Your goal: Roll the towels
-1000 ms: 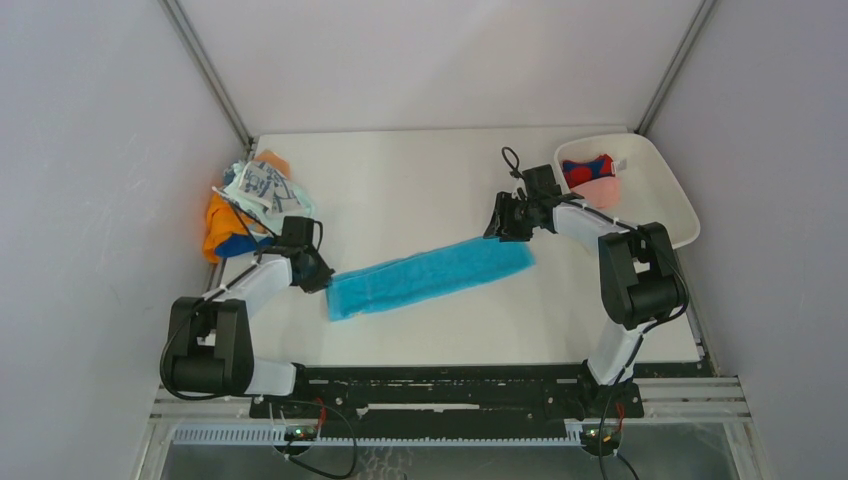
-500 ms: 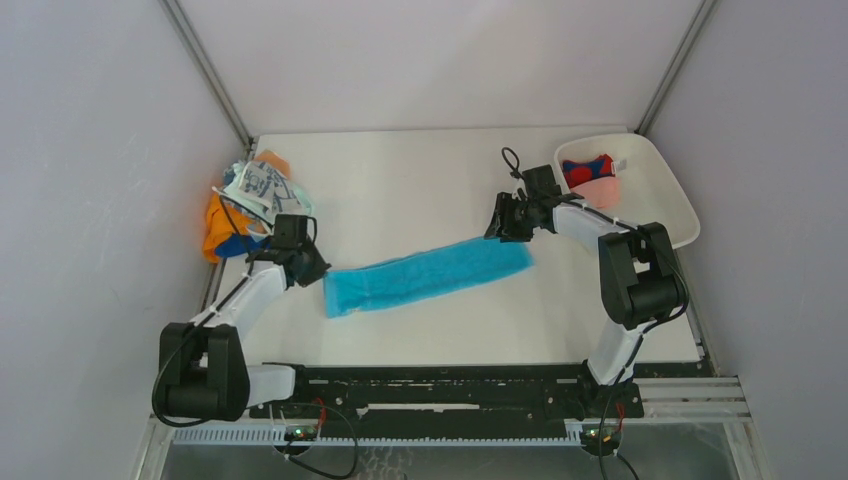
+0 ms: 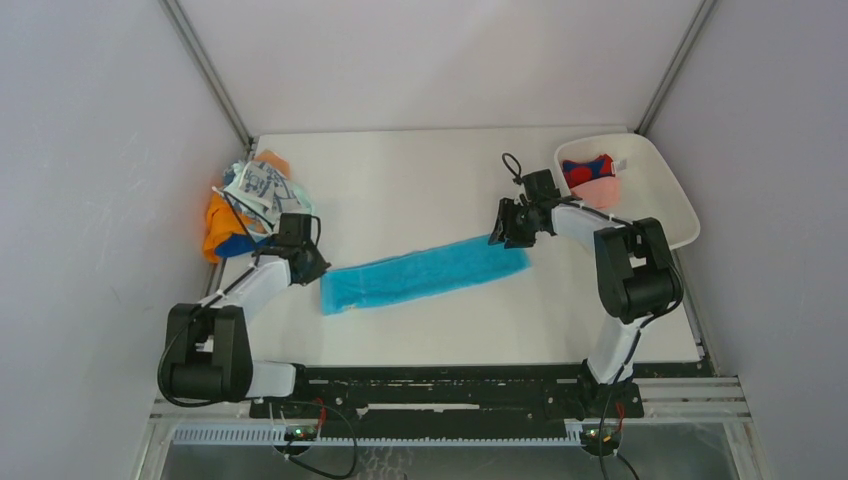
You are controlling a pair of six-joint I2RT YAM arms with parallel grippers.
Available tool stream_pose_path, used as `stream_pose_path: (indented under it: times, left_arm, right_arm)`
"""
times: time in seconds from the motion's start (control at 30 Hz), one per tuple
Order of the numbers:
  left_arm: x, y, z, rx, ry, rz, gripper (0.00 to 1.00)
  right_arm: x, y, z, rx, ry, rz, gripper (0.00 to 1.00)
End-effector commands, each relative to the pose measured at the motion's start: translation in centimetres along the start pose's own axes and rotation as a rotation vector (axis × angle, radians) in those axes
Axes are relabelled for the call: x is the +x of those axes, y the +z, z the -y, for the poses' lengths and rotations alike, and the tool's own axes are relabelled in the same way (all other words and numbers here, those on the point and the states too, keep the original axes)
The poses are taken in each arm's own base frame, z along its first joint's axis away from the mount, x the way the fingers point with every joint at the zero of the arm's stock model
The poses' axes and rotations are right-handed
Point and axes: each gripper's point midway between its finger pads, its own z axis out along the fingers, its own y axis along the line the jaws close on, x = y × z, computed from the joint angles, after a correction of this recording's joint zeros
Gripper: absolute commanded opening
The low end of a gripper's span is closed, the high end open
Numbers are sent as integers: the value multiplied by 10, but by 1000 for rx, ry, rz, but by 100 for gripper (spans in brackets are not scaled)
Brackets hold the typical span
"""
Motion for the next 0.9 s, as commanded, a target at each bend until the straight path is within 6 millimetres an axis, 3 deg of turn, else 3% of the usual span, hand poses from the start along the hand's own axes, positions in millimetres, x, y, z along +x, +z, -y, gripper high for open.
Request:
stream_pose_path:
  times: [0.0,0.33,0.57,0.7,0.87]
  left_arm:
    - [-23,5,2,-33,-37,71,0]
    - [-25,12,-10,-119,-44,73,0]
    - [-23,21,-4,-113,-31,36,2]
    - [-25,18,5,-81,-31,24,14]
    - [-39,-8,11,-45,-42,65,32]
  right_arm:
    - [1,4,11,36,25,-3,48]
    - [5,7,20,56,63,-19,48]
    - [5,7,17,37,61,-22,48]
    - [-4,-2,1,-26,43,9,49]
    - [-16,-24,-27,-104,2,65,50]
